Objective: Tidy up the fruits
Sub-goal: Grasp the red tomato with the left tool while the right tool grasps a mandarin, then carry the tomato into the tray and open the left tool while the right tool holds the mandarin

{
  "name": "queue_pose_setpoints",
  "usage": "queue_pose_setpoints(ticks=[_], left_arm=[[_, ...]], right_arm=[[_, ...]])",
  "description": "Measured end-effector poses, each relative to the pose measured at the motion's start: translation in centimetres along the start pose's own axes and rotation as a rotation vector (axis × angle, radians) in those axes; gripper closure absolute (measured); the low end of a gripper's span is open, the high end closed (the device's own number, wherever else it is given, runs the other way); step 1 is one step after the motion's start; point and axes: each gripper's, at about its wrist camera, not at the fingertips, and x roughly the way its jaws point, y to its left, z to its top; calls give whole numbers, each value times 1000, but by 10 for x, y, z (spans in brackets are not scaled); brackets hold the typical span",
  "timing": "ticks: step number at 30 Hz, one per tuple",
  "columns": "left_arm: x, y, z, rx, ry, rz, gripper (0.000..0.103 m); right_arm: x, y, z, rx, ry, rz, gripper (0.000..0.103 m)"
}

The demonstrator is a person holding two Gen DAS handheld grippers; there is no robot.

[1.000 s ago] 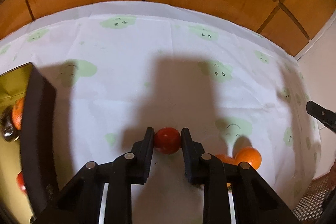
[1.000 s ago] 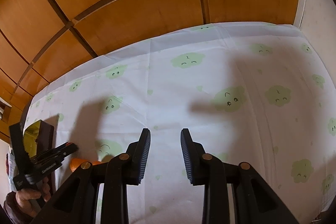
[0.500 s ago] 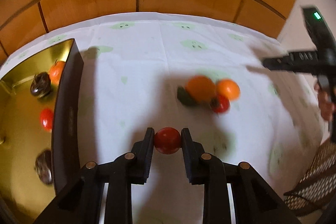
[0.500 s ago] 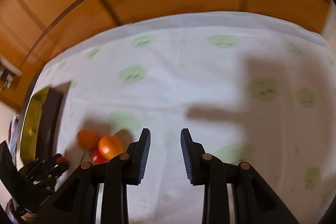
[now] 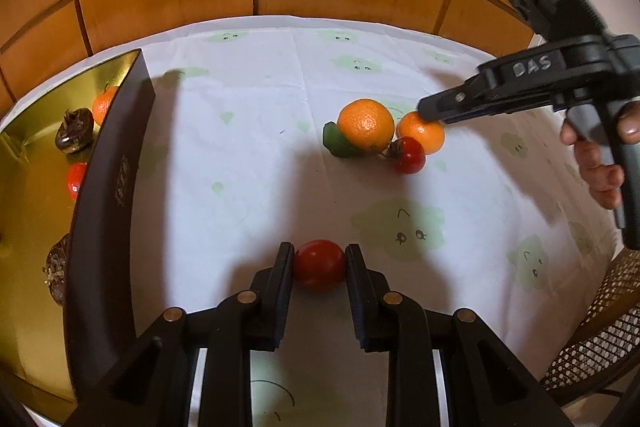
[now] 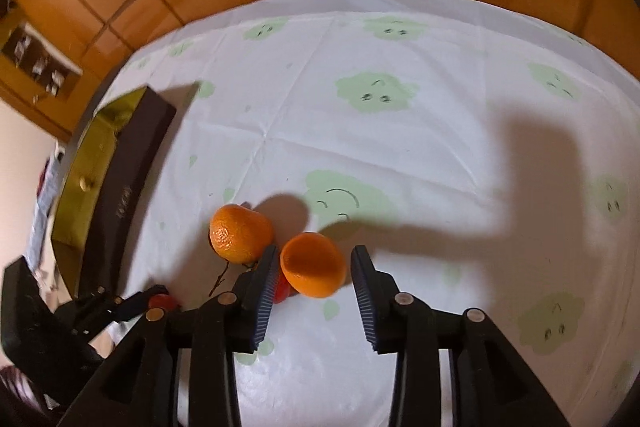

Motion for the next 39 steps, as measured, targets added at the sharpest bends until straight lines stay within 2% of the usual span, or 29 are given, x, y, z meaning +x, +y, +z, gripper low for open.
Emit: queue_pose_setpoints(ticks=[6, 9, 14, 18, 20, 22, 26, 30, 33, 36, 39], left_arm=[[3, 2, 1, -13, 2, -8, 77], [4, 4, 2, -21, 3, -13, 77], [2, 3, 1, -24, 0, -13, 77], [0, 3, 2, -22, -5, -18, 77], [-4, 3, 3, -24, -17, -25, 77], [-13, 2, 6, -20, -40, -38, 77], [-42, 4, 15, -28, -106, -66, 77], [-81, 27, 28, -108, -191, -92, 77], [-102, 56, 35, -187, -230, -73, 77], [-111, 97, 37, -286, -236, -20, 77], [-108, 143, 36, -398, -202, 37, 77]], right_arm=[[13, 4, 6, -47, 10, -22, 63], [23, 5, 5, -63, 46, -21, 63], [23, 6, 3, -84, 36, -41, 65], [18, -2, 4, -58, 3, -100, 66], [17, -8, 4, -48, -9, -174, 65], [19, -7, 3, -80, -15, -237, 65], [24, -5, 0, -109, -16, -277, 66], [20, -11, -1, -92, -21, -279, 66], [22, -10, 0, -94, -22, -289, 66], [22, -9, 0, -97, -20, -294, 66], [24, -5, 1, -97, -18, -296, 66]])
